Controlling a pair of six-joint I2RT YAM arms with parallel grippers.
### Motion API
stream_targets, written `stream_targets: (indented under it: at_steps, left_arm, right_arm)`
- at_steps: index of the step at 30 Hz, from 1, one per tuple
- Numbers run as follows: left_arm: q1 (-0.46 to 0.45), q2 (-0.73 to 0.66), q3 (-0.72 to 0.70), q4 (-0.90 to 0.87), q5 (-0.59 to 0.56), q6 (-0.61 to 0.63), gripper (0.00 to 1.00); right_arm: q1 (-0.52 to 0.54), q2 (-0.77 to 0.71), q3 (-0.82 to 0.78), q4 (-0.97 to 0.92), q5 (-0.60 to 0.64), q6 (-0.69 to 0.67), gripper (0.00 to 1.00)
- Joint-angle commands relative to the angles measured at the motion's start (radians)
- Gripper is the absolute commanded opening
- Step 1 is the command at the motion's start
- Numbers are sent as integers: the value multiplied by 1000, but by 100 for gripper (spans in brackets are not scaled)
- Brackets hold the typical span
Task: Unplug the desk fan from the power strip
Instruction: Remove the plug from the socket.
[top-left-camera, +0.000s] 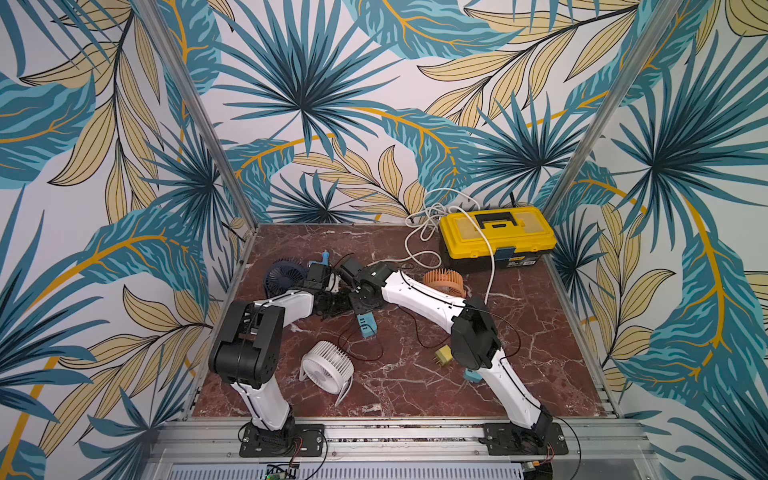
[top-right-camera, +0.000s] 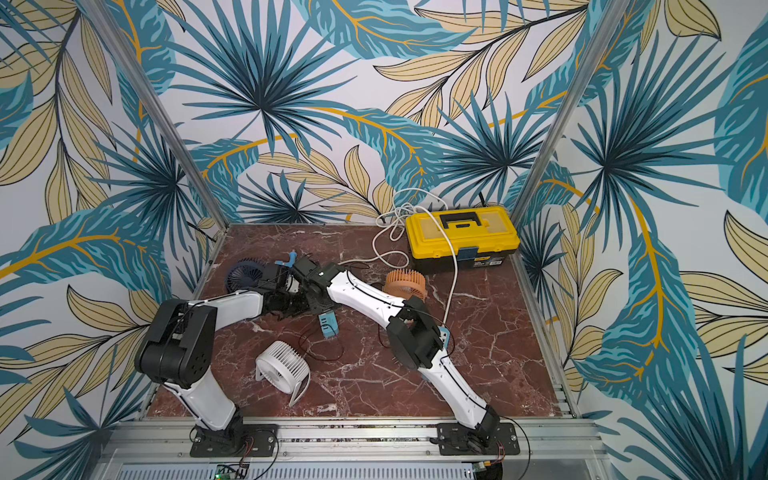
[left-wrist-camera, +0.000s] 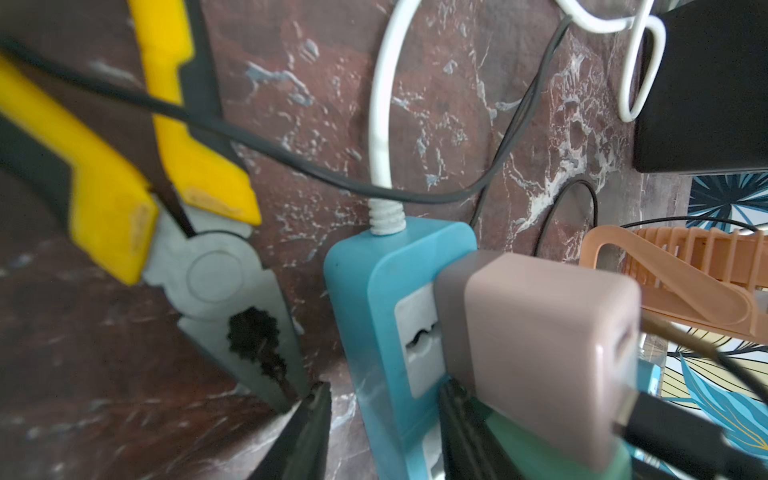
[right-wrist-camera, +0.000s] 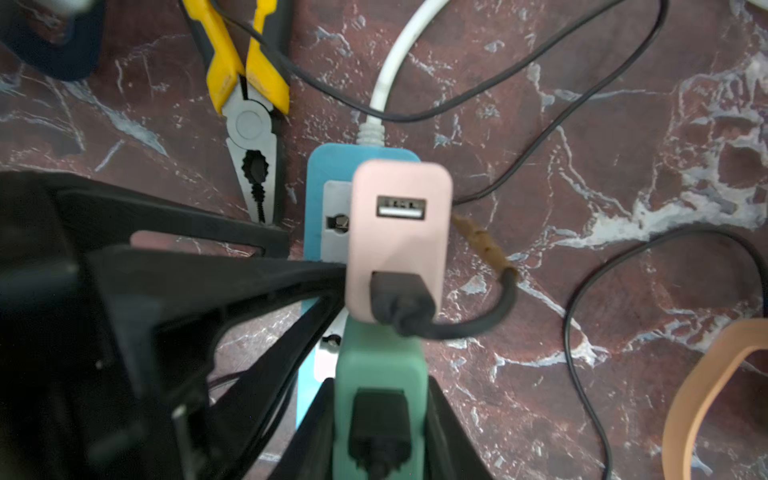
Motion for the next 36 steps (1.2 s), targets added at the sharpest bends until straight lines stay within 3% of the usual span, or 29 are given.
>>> stream_targets:
  at_steps: [1,9,24,31,36]
  left_arm:
    - [-10,30,17,-4,-22,1,46]
    - [-10,47,18,-48,-52,35,46]
    - [-10,70,25,-92,-111,74,46]
    - [-10,73,25,-104,-133,85,46]
    - [-10,75,25,-106,-143,92,45]
  right_arm:
    - [4,0,-35,37,-35,10,12]
    - [-27,-90,-208,196,-153,62,8]
    - [4,-117,-131,124,22,-30,6]
    - [-32,-143,-224,229,-187,60,6]
    - [-24,-145,-199,185,-83,41,4]
